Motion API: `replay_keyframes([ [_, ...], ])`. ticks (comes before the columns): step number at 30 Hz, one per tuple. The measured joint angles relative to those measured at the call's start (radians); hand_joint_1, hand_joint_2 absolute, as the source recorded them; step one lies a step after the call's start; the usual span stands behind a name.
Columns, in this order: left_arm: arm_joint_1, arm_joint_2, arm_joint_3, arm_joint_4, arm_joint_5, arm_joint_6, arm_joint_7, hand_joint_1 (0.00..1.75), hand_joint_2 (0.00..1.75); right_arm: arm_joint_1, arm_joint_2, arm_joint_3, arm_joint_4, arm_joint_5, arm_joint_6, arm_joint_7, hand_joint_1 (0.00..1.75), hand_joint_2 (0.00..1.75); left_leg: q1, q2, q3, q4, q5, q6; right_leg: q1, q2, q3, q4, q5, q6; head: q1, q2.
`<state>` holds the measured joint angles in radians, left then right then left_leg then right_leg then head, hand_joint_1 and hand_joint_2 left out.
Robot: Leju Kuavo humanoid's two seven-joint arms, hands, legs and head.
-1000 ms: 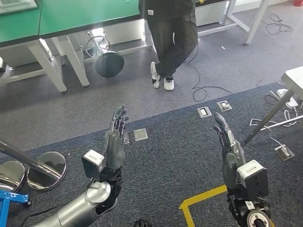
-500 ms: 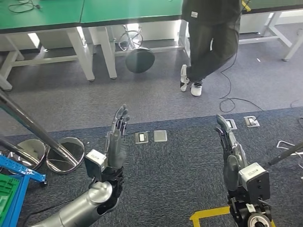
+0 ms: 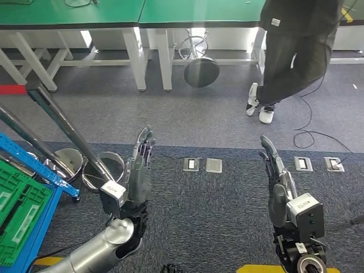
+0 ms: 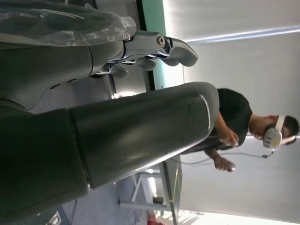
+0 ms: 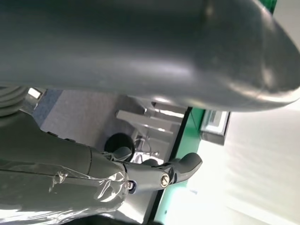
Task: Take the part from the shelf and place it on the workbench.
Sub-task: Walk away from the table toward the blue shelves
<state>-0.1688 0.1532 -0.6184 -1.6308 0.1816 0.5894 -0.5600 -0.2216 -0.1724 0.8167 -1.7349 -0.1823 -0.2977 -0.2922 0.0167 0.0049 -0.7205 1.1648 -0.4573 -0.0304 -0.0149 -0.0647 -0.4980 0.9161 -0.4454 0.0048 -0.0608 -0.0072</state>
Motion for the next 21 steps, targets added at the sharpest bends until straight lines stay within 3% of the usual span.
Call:
replay_keyframes([
  [2, -0.001, 0.0, 0.0, 0.0, 0.0, 0.0, 0.0, 0.0, 0.0, -0.001, 0.0, 0.0, 0.0, 0.0, 0.004, -0.002, 0.0, 0.0, 0.002, 0.049, 0.075, -0.143, 0.054, -0.006, 0.0, -0.021, 0.004, 0.006, -0.01, 0.014, -0.005, 0.0],
  [4, -0.001, 0.0, 0.0, 0.0, 0.0, 0.0, -0.001, 0.0, 0.0, -0.002, 0.0, 0.0, 0.0, -0.001, 0.006, -0.004, 0.0, 0.0, -0.003, 0.073, 0.11, -0.209, 0.067, 0.005, 0.004, -0.038, 0.009, 0.011, -0.019, 0.027, -0.005, 0.0],
  [7, -0.001, 0.0, 0.0, -0.001, -0.001, 0.001, -0.002, 0.0, 0.0, -0.004, 0.0, 0.0, 0.0, -0.002, 0.007, -0.004, 0.0, 0.0, -0.008, 0.037, 0.112, -0.209, 0.062, 0.032, 0.001, -0.06, 0.021, 0.011, -0.034, 0.044, 0.003, 0.0],
  [9, -0.002, 0.0, 0.0, -0.002, -0.001, 0.001, -0.003, 0.0, 0.0, -0.006, 0.0, 0.0, 0.0, -0.002, 0.007, -0.005, 0.0, 0.0, -0.006, 0.012, 0.119, -0.212, 0.061, 0.045, -0.006, -0.03, 0.006, 0.062, -0.074, 0.052, 0.008, 0.0],
  [12, -0.003, -0.002, 0.0, -0.003, -0.001, 0.002, -0.004, 0.0, 0.0, -0.005, 0.0, 0.001, 0.001, -0.004, 0.008, -0.006, 0.0, 0.0, -0.009, -0.025, 0.123, -0.212, 0.06, 0.054, -0.004, 0.045, -0.104, 0.29, -0.166, 0.049, 0.016, 0.0],
  [13, -0.002, -0.002, 0.0, -0.003, -0.001, 0.002, -0.004, 0.0, 0.0, -0.004, 0.0, 0.002, 0.002, -0.006, 0.01, -0.006, 0.0, 0.0, -0.011, -0.04, 0.124, -0.211, 0.059, 0.055, -0.002, 0.055, -0.135, 0.341, -0.172, 0.045, 0.017, 0.0],
  [14, -0.002, -0.002, 0.0, -0.003, -0.001, 0.003, -0.004, 0.0, 0.0, -0.004, 0.0, 0.002, 0.002, -0.007, 0.011, -0.006, 0.0, 0.0, -0.014, -0.055, 0.126, -0.211, 0.058, 0.056, 0.0, 0.061, -0.148, 0.349, -0.155, 0.04, 0.017, 0.0],
  [15, -0.002, -0.002, 0.0, -0.003, -0.001, 0.004, -0.004, 0.0, 0.0, -0.004, 0.0, 0.002, 0.004, -0.008, 0.013, -0.007, 0.0, 0.0, -0.015, -0.072, 0.129, -0.211, 0.058, 0.057, 0.003, 0.067, -0.14, 0.313, -0.119, 0.033, 0.017, 0.0],
  [16, -0.001, -0.002, 0.0, -0.003, -0.001, 0.004, -0.004, 0.0, 0.0, -0.004, 0.0, 0.002, 0.005, -0.009, 0.015, -0.008, 0.0, 0.0, -0.016, -0.088, 0.132, -0.211, 0.057, 0.057, 0.005, 0.079, -0.118, 0.243, -0.072, 0.026, 0.017, 0.0],
  [18, -0.001, -0.001, 0.0, -0.003, -0.002, 0.007, -0.004, 0.0, 0.0, -0.005, 0.0, 0.002, 0.007, -0.01, 0.02, -0.012, 0.0, 0.0, -0.017, -0.116, 0.133, -0.21, 0.058, 0.054, 0.006, 0.127, -0.068, 0.106, -0.01, 0.013, 0.017, 0.0],
  [20, 0.001, -0.001, 0.0, -0.004, -0.004, 0.011, -0.003, 0.0, 0.0, -0.008, 0.002, 0.001, 0.009, -0.01, 0.029, -0.017, 0.0, 0.0, -0.013, -0.14, 0.123, -0.21, 0.062, 0.046, 0.006, 0.153, -0.04, 0.046, -0.004, 0.009, 0.019, 0.0],
  [21, 0.002, 0.0, 0.0, -0.005, -0.005, 0.012, -0.002, 0.0, 0.0, -0.009, 0.004, 0.001, 0.009, -0.01, 0.034, -0.019, 0.0, 0.0, -0.011, -0.152, 0.118, -0.211, 0.066, 0.039, 0.007, 0.145, -0.033, 0.036, -0.005, 0.01, 0.019, 0.0],
])
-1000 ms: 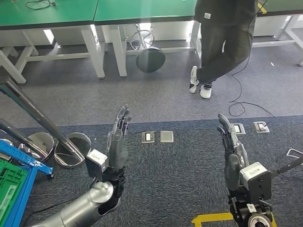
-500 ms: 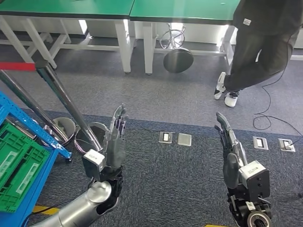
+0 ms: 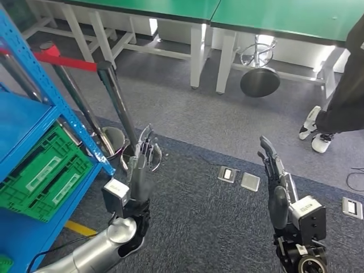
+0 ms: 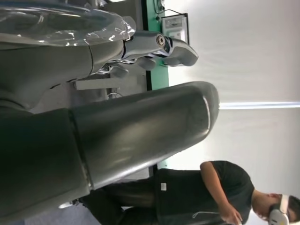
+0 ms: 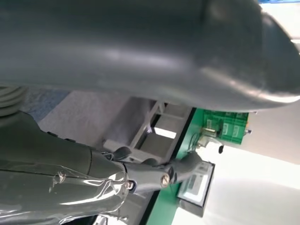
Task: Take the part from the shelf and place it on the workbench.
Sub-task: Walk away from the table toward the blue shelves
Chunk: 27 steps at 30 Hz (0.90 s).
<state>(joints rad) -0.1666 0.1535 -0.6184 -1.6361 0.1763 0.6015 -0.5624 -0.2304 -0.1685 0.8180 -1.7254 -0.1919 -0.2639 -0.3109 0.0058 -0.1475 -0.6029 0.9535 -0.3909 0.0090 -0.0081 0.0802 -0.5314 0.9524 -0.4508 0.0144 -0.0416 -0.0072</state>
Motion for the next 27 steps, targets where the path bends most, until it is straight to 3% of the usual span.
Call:
replay_keyframes([
  [1, 0.002, 0.001, 0.0, -0.001, -0.001, 0.001, 0.002, 0.0, 0.0, -0.002, 0.003, 0.0, 0.001, 0.0, 0.005, -0.001, 0.0, 0.0, 0.0, -0.003, -0.004, 0.0, 0.001, -0.006, -0.002, -0.012, 0.006, -0.006, 0.001, -0.002, 0.001, 0.0],
  [3, 0.004, 0.005, 0.0, -0.004, -0.004, 0.003, 0.007, 0.0, 0.0, -0.006, 0.007, -0.001, 0.002, 0.0, 0.012, -0.002, 0.0, 0.0, -0.006, 0.044, -0.024, 0.04, -0.026, -0.017, -0.007, -0.04, 0.012, -0.018, 0.009, -0.008, -0.008, 0.0],
  [5, 0.004, 0.006, 0.0, -0.005, -0.005, 0.001, 0.011, 0.0, 0.0, -0.009, 0.008, -0.002, 0.005, 0.0, 0.014, 0.0, 0.0, 0.0, -0.009, 0.113, -0.084, 0.163, -0.091, -0.026, -0.007, -0.069, 0.014, -0.024, 0.012, -0.012, -0.018, 0.0],
  [7, 0.005, 0.007, 0.0, -0.005, -0.005, -0.004, 0.013, 0.0, 0.0, -0.008, 0.008, -0.002, 0.008, 0.002, 0.013, 0.002, 0.0, 0.0, -0.005, 0.136, -0.145, 0.284, -0.134, -0.031, -0.006, -0.1, 0.012, -0.024, 0.011, -0.014, -0.022, 0.0],
  [8, 0.006, 0.007, 0.0, -0.005, -0.005, -0.006, 0.013, 0.0, 0.0, -0.008, 0.008, -0.001, 0.009, 0.003, 0.012, 0.003, 0.0, 0.0, -0.003, 0.14, -0.151, 0.296, -0.13, -0.033, -0.006, -0.116, 0.012, -0.024, 0.01, -0.014, -0.024, 0.0],
  [9, 0.006, 0.008, 0.0, -0.005, -0.005, -0.008, 0.013, 0.0, 0.0, -0.008, 0.008, -0.001, 0.009, 0.004, 0.011, 0.004, 0.0, 0.0, -0.001, 0.145, -0.133, 0.264, -0.107, -0.033, -0.006, -0.131, 0.012, -0.024, 0.009, -0.013, -0.026, 0.0],
  [12, 0.003, 0.008, 0.0, -0.005, -0.005, -0.011, 0.013, 0.0, 0.0, -0.009, 0.008, -0.001, 0.01, 0.006, 0.008, 0.005, 0.0, 0.0, -0.003, 0.2, -0.011, 0.048, -0.028, -0.026, -0.001, -0.165, 0.016, -0.022, 0.002, -0.002, -0.03, 0.0],
  [14, 0.002, 0.008, 0.0, -0.006, -0.005, -0.012, 0.013, 0.0, 0.0, -0.01, 0.008, -0.001, 0.01, 0.006, 0.007, 0.005, 0.0, 0.0, -0.008, 0.214, 0.02, -0.008, -0.017, -0.015, 0.005, -0.182, 0.021, -0.02, -0.004, 0.007, -0.027, 0.0],
  [16, 0.003, 0.008, 0.0, -0.006, -0.004, -0.012, 0.012, 0.0, 0.0, -0.01, 0.008, -0.001, 0.01, 0.006, 0.006, 0.005, 0.0, 0.0, -0.008, 0.19, 0.02, -0.009, -0.015, -0.001, 0.003, -0.195, 0.025, -0.019, -0.01, 0.018, -0.022, 0.0],
  [18, 0.003, 0.008, 0.0, -0.007, -0.004, -0.012, 0.011, 0.0, 0.0, -0.011, 0.008, -0.002, 0.01, 0.006, 0.005, 0.005, 0.0, 0.0, -0.004, 0.168, 0.023, -0.013, -0.012, 0.01, -0.002, -0.16, 0.011, 0.019, -0.041, 0.028, -0.017, 0.0],
  [20, 0.002, 0.007, 0.0, -0.008, -0.002, -0.012, 0.01, 0.0, 0.0, -0.01, 0.008, -0.002, 0.011, 0.005, 0.004, 0.004, 0.0, 0.0, -0.001, 0.148, 0.025, -0.015, -0.011, 0.018, -0.005, -0.106, -0.044, 0.144, -0.106, 0.034, -0.011, 0.0],
  [22, 0.003, 0.006, 0.0, -0.008, -0.001, -0.012, 0.01, 0.0, 0.0, -0.008, 0.008, -0.001, 0.013, 0.003, 0.003, 0.004, 0.0, 0.0, -0.003, 0.123, 0.026, -0.014, -0.012, 0.021, -0.004, -0.087, -0.112, 0.281, -0.154, 0.035, -0.008, 0.0],
  [23, 0.004, 0.006, 0.0, -0.008, -0.001, -0.012, 0.01, 0.0, 0.0, -0.008, 0.008, -0.001, 0.014, 0.003, 0.003, 0.004, 0.0, 0.0, -0.004, 0.109, 0.027, -0.014, -0.012, 0.021, -0.004, -0.085, -0.127, 0.305, -0.15, 0.034, -0.008, 0.0],
  [24, 0.004, 0.006, 0.0, -0.008, -0.001, -0.012, 0.01, 0.0, 0.0, -0.008, 0.008, -0.001, 0.015, 0.003, 0.003, 0.004, 0.0, 0.0, -0.005, 0.094, 0.029, -0.013, -0.012, 0.021, -0.004, -0.082, -0.122, 0.285, -0.124, 0.03, -0.008, 0.0],
  [25, 0.004, 0.006, 0.0, -0.008, 0.0, -0.012, 0.01, 0.0, 0.0, -0.009, 0.008, -0.001, 0.016, 0.003, 0.003, 0.004, 0.0, 0.0, -0.005, 0.078, 0.031, -0.013, -0.013, 0.021, -0.003, -0.075, -0.098, 0.224, -0.083, 0.025, -0.007, 0.0],
  [27, 0.004, 0.006, 0.0, -0.008, 0.001, -0.012, 0.01, 0.0, 0.0, -0.009, 0.008, -0.001, 0.016, 0.003, 0.003, 0.004, 0.0, 0.0, -0.005, 0.051, 0.034, -0.012, -0.014, 0.018, -0.004, -0.034, -0.038, 0.079, -0.012, 0.013, -0.007, 0.0],
])
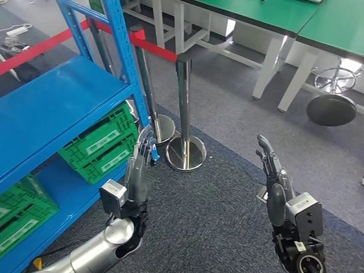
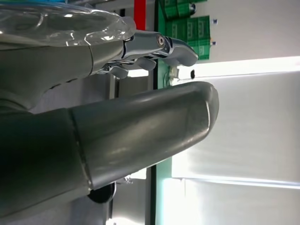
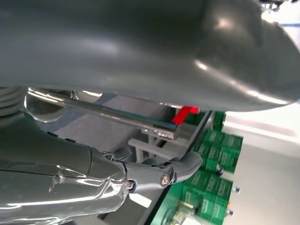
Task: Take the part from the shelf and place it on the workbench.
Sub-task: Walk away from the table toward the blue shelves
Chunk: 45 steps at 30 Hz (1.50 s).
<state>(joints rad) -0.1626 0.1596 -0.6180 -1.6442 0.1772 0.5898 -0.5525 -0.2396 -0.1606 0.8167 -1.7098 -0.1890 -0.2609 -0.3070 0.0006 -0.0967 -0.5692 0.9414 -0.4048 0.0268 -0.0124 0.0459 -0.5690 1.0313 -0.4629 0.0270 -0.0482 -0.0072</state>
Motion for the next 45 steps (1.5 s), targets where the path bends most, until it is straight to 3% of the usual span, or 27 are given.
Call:
replay_keyframes([
  [2, 0.001, 0.0, 0.0, 0.0, 0.001, 0.0, -0.001, 0.0, 0.0, -0.001, 0.0, 0.0, 0.0, -0.001, -0.001, 0.0, 0.0, 0.0, 0.003, -0.022, -0.008, 0.002, 0.002, -0.008, 0.0, 0.027, 0.035, -0.075, 0.013, -0.009, 0.002, 0.0],
  [4, 0.003, 0.0, 0.0, 0.0, 0.002, 0.0, -0.002, 0.0, 0.0, -0.001, 0.0, 0.0, 0.0, -0.001, -0.001, 0.0, 0.0, 0.0, 0.004, -0.044, -0.016, 0.0, 0.008, -0.022, 0.0, 0.012, 0.048, -0.091, 0.008, -0.014, 0.003, 0.0],
  [5, 0.005, 0.001, 0.0, 0.0, 0.002, 0.0, -0.002, 0.0, 0.0, -0.002, 0.0, 0.0, 0.0, -0.001, -0.001, -0.001, 0.0, 0.0, 0.002, -0.039, -0.019, 0.003, 0.006, -0.028, -0.003, 0.0, 0.053, -0.096, 0.011, -0.016, 0.002, 0.0],
  [7, 0.003, 0.002, 0.0, -0.001, 0.002, 0.0, -0.003, 0.0, 0.0, -0.003, 0.001, 0.0, 0.0, -0.001, -0.001, -0.001, 0.0, 0.0, -0.004, 0.014, -0.048, 0.061, -0.029, -0.04, -0.008, -0.025, 0.059, -0.108, 0.016, -0.022, -0.007, 0.0],
  [9, 0.003, 0.003, 0.0, -0.001, 0.002, 0.0, -0.004, 0.0, 0.0, -0.002, 0.001, 0.0, 0.0, -0.001, -0.001, -0.001, 0.0, 0.0, -0.002, 0.075, -0.119, 0.201, -0.097, -0.048, -0.006, -0.053, 0.061, -0.111, 0.016, -0.025, -0.015, 0.0],
  [11, 0.005, 0.002, 0.0, -0.001, 0.002, 0.0, -0.004, 0.0, 0.0, 0.0, 0.002, 0.0, 0.0, -0.001, -0.001, 0.0, 0.0, 0.0, 0.001, 0.089, -0.176, 0.307, -0.128, -0.051, -0.004, -0.08, 0.059, -0.11, 0.015, -0.026, -0.017, 0.0],
  [12, 0.005, 0.002, 0.0, -0.001, 0.002, 0.0, -0.004, 0.0, 0.0, 0.0, 0.002, 0.0, 0.0, -0.001, -0.001, 0.0, 0.0, 0.0, 0.002, 0.092, -0.176, 0.303, -0.114, -0.051, -0.004, -0.093, 0.06, -0.11, 0.014, -0.026, -0.019, 0.0],
  [13, 0.006, 0.003, 0.0, -0.001, 0.002, 0.0, -0.004, 0.0, 0.0, 0.0, 0.002, 0.0, 0.0, -0.001, 0.0, 0.0, 0.0, 0.0, 0.002, 0.096, -0.151, 0.255, -0.083, -0.05, -0.004, -0.105, 0.061, -0.11, 0.012, -0.025, -0.021, 0.0],
  [15, 0.004, 0.003, 0.0, -0.001, 0.002, 0.0, -0.004, 0.0, 0.0, 0.0, 0.002, 0.0, 0.0, -0.001, 0.0, 0.0, 0.0, 0.0, -0.003, 0.126, -0.065, 0.096, -0.016, -0.043, 0.0, -0.127, 0.065, -0.108, 0.006, -0.02, -0.025, 0.0],
  [17, 0.003, 0.003, 0.0, -0.001, 0.003, 0.001, -0.005, 0.0, 0.0, -0.001, 0.002, 0.0, 0.0, -0.001, 0.0, 0.0, 0.0, 0.0, -0.009, 0.146, -0.016, 0.003, 0.008, -0.032, 0.007, -0.143, 0.069, -0.106, 0.0, -0.011, -0.025, 0.0],
  [19, 0.004, 0.003, 0.0, -0.001, 0.003, 0.002, -0.005, 0.0, 0.0, -0.001, 0.002, 0.0, 0.0, -0.001, 0.001, 0.001, 0.0, 0.0, -0.011, 0.129, -0.014, -0.006, 0.007, -0.02, 0.009, -0.161, 0.073, -0.106, -0.005, -0.003, -0.021, 0.0],
  [21, 0.007, 0.004, 0.0, -0.002, 0.004, 0.004, -0.006, 0.0, 0.0, -0.003, 0.002, 0.0, 0.0, -0.001, 0.001, 0.001, 0.0, 0.0, -0.006, 0.108, -0.011, -0.009, 0.007, -0.009, 0.005, -0.138, 0.067, -0.084, -0.026, 0.008, -0.016, 0.0],
  [23, 0.007, 0.003, 0.0, -0.002, 0.004, 0.005, -0.006, 0.0, 0.0, -0.003, 0.002, 0.0, 0.0, -0.001, 0.0, 0.001, 0.0, 0.0, -0.001, 0.09, -0.007, -0.011, 0.008, -0.001, 0.0, -0.081, 0.021, 0.019, -0.084, 0.016, -0.008, 0.0],
  [25, 0.008, 0.002, 0.0, -0.002, 0.004, 0.005, -0.006, 0.0, 0.0, 0.0, 0.002, 0.001, 0.0, -0.001, 0.0, 0.002, 0.0, 0.0, -0.002, 0.069, -0.007, -0.01, 0.008, 0.004, 0.0, -0.054, -0.051, 0.171, -0.144, 0.018, -0.001, 0.0],
  [26, 0.009, 0.002, 0.0, -0.002, 0.004, 0.006, -0.006, 0.0, 0.0, 0.002, 0.002, 0.001, 0.0, -0.001, -0.001, 0.003, 0.0, 0.0, -0.003, 0.056, -0.006, -0.01, 0.008, 0.004, 0.0, -0.051, -0.077, 0.216, -0.152, 0.018, -0.001, 0.0],
  [27, 0.01, 0.002, 0.0, -0.002, 0.005, 0.006, -0.006, 0.0, 0.0, 0.004, 0.002, 0.001, 0.001, -0.001, -0.001, 0.003, 0.0, 0.0, -0.003, 0.042, -0.005, -0.009, 0.008, 0.004, 0.0, -0.05, -0.084, 0.22, -0.137, 0.016, -0.001, 0.0],
  [29, 0.011, 0.001, 0.0, -0.002, 0.005, 0.006, -0.006, 0.0, 0.0, 0.004, 0.002, 0.001, 0.001, -0.001, -0.001, 0.003, 0.0, 0.0, -0.004, 0.011, 0.001, -0.009, 0.007, 0.003, 0.0, -0.034, -0.041, 0.108, -0.058, 0.007, -0.001, 0.0],
  [31, 0.011, 0.001, 0.0, -0.003, 0.005, 0.006, -0.006, 0.0, 0.0, 0.003, 0.002, 0.0, 0.001, -0.001, -0.001, 0.003, 0.0, 0.0, -0.003, -0.015, 0.002, -0.007, 0.006, -0.001, -0.002, 0.016, 0.017, -0.029, 0.003, -0.005, -0.001, 0.0],
  [33, 0.011, 0.001, 0.0, -0.003, 0.005, 0.006, -0.006, 0.0, 0.0, 0.001, 0.002, 0.001, 0.001, -0.002, -0.001, 0.003, 0.0, 0.0, 0.001, -0.038, -0.009, -0.005, 0.009, -0.012, -0.002, 0.043, 0.044, -0.082, 0.007, -0.013, 0.002, 0.0],
  [35, 0.012, 0.002, 0.0, -0.003, 0.005, 0.008, -0.006, 0.0, 0.0, -0.001, 0.002, 0.001, 0.001, -0.003, 0.001, 0.002, 0.0, 0.0, 0.005, -0.055, -0.019, -0.003, 0.013, -0.025, -0.002, 0.02, 0.054, -0.094, 0.006, -0.02, 0.005, 0.0],
  [37, 0.01, 0.004, 0.0, -0.004, 0.004, 0.013, -0.005, 0.0, 0.0, -0.002, 0.004, 0.001, 0.001, -0.004, 0.005, 0.001, 0.0, 0.0, 0.0, -0.012, -0.04, 0.036, -0.011, -0.036, -0.007, -0.008, 0.06, -0.104, 0.012, -0.029, -0.001, 0.0],
  [39, 0.008, 0.005, 0.0, -0.004, 0.004, 0.017, -0.004, 0.0, 0.0, -0.001, 0.005, 0.001, 0.003, -0.006, 0.011, -0.001, 0.0, 0.0, 0.0, 0.058, -0.101, 0.156, -0.071, -0.047, -0.006, -0.037, 0.062, -0.108, 0.013, -0.036, -0.011, 0.0],
  [41, 0.009, 0.005, 0.0, -0.004, 0.004, 0.018, -0.003, 0.0, 0.0, 0.0, 0.005, 0.001, 0.007, -0.007, 0.017, -0.002, 0.0, 0.0, 0.007, 0.085, -0.166, 0.278, -0.113, -0.055, -0.002, -0.068, 0.061, -0.108, 0.011, -0.039, -0.016, 0.0],
  [42, 0.01, 0.005, 0.0, -0.004, 0.004, 0.018, -0.003, 0.0, 0.0, 0.0, 0.005, 0.001, 0.01, -0.008, 0.02, -0.002, 0.0, 0.0, 0.009, 0.089, -0.175, 0.291, -0.108, -0.058, -0.002, -0.083, 0.06, -0.107, 0.01, -0.039, -0.017, 0.0],
  [43, 0.011, 0.006, 0.0, -0.004, 0.005, 0.018, -0.003, 0.0, 0.0, -0.001, 0.005, 0.001, 0.012, -0.008, 0.021, -0.002, 0.0, 0.0, 0.01, 0.093, -0.16, 0.263, -0.086, -0.058, -0.002, -0.097, 0.061, -0.106, 0.008, -0.038, -0.018, 0.0],
  [44, 0.011, 0.006, 0.0, -0.004, 0.005, 0.018, -0.003, 0.0, 0.0, -0.002, 0.006, 0.001, 0.013, -0.009, 0.023, -0.003, 0.0, 0.0, 0.011, 0.101, -0.126, 0.2, -0.052, -0.057, -0.002, -0.11, 0.062, -0.105, 0.006, -0.036, -0.02, 0.0],
  [45, 0.011, 0.006, 0.0, -0.004, 0.005, 0.018, -0.003, 0.0, 0.0, -0.004, 0.006, 0.001, 0.014, -0.009, 0.022, -0.003, 0.0, 0.0, 0.009, 0.124, -0.085, 0.12, -0.023, -0.053, -0.001, -0.121, 0.064, -0.104, 0.002, -0.032, -0.021, 0.0],
])
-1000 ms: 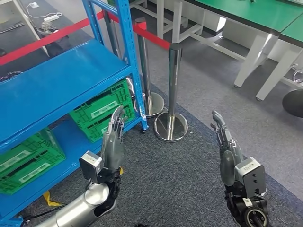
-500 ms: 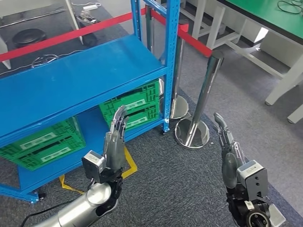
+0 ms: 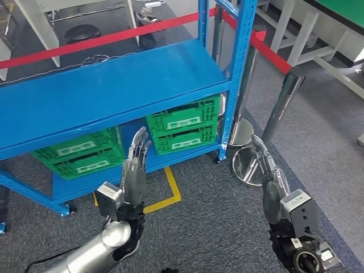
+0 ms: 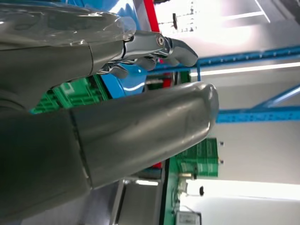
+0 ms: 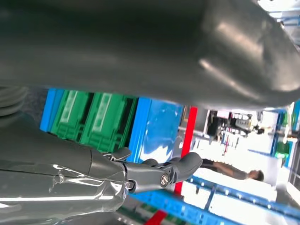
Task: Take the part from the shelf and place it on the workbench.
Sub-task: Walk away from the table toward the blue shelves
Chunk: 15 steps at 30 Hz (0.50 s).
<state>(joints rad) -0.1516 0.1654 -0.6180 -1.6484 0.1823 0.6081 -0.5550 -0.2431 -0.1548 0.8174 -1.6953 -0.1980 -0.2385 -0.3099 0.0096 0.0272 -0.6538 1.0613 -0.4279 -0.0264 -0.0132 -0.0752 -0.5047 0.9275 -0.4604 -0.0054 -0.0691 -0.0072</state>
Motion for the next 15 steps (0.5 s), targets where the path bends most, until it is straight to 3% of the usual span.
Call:
replay_keyframes([
  [1, 0.0, 0.0, 0.0, 0.0, 0.0, 0.0, 0.0, 0.0, 0.0, -0.002, 0.0, 0.0, 0.001, 0.0, -0.001, 0.0, 0.0, 0.0, -0.003, 0.021, 0.036, -0.066, 0.022, 0.006, 0.003, -0.01, 0.002, 0.001, -0.003, 0.004, 0.0, 0.0],
  [3, -0.001, 0.0, 0.0, 0.0, 0.0, 0.0, 0.0, 0.0, 0.0, -0.003, 0.0, 0.0, 0.001, 0.0, -0.005, 0.0, 0.0, 0.0, -0.011, 0.042, 0.066, -0.126, 0.033, 0.019, 0.008, -0.028, 0.006, 0.003, -0.009, 0.014, 0.001, 0.0],
  [5, -0.001, 0.001, 0.0, 0.0, 0.0, -0.001, 0.0, 0.0, 0.0, -0.003, 0.001, 0.0, 0.001, 0.0, -0.008, -0.001, 0.0, 0.0, -0.011, 0.018, 0.067, -0.127, 0.035, 0.03, 0.009, -0.043, 0.01, 0.002, -0.015, 0.024, 0.004, 0.0],
  [7, -0.002, 0.002, 0.0, -0.001, 0.001, -0.004, 0.002, 0.0, 0.0, -0.002, 0.002, -0.001, 0.001, 0.002, -0.009, -0.003, 0.0, 0.0, -0.005, -0.004, 0.071, -0.133, 0.037, 0.039, 0.005, -0.012, -0.001, 0.035, -0.043, 0.034, 0.007, 0.0],
  [9, -0.005, 0.001, 0.0, -0.001, 0.003, -0.008, 0.006, 0.0, 0.0, 0.0, 0.002, -0.001, 0.003, 0.006, -0.01, -0.005, 0.0, 0.0, -0.001, -0.026, 0.074, -0.135, 0.038, 0.046, 0.002, 0.045, -0.054, 0.155, -0.107, 0.04, 0.016, 0.0],
  [11, -0.007, 0.001, 0.0, -0.001, 0.007, -0.01, 0.008, 0.0, 0.0, 0.006, 0.002, -0.001, 0.006, 0.01, -0.01, -0.006, 0.0, 0.0, -0.001, -0.05, 0.074, -0.134, 0.037, 0.049, 0.001, 0.067, -0.121, 0.293, -0.157, 0.042, 0.02, 0.0],
  [12, -0.007, 0.001, 0.0, -0.001, 0.008, -0.01, 0.009, 0.0, 0.0, 0.008, 0.002, -0.001, 0.007, 0.013, -0.01, -0.006, 0.0, 0.0, -0.001, -0.065, 0.075, -0.134, 0.037, 0.049, 0.001, 0.07, -0.137, 0.321, -0.155, 0.042, 0.02, 0.0],
  [13, -0.008, 0.001, 0.0, -0.001, 0.009, -0.01, 0.009, 0.0, 0.0, 0.01, 0.002, -0.001, 0.008, 0.016, -0.01, -0.006, 0.0, 0.0, -0.001, -0.08, 0.077, -0.133, 0.037, 0.049, 0.001, 0.072, -0.133, 0.304, -0.132, 0.041, 0.02, 0.0],
  [15, -0.01, 0.0, 0.0, -0.001, 0.011, -0.01, 0.01, 0.0, 0.0, 0.01, 0.002, -0.001, 0.01, 0.021, -0.013, -0.006, 0.0, 0.0, 0.0, -0.109, 0.08, -0.13, 0.035, 0.045, -0.004, 0.098, -0.08, 0.175, -0.051, 0.037, 0.022, 0.0],
])
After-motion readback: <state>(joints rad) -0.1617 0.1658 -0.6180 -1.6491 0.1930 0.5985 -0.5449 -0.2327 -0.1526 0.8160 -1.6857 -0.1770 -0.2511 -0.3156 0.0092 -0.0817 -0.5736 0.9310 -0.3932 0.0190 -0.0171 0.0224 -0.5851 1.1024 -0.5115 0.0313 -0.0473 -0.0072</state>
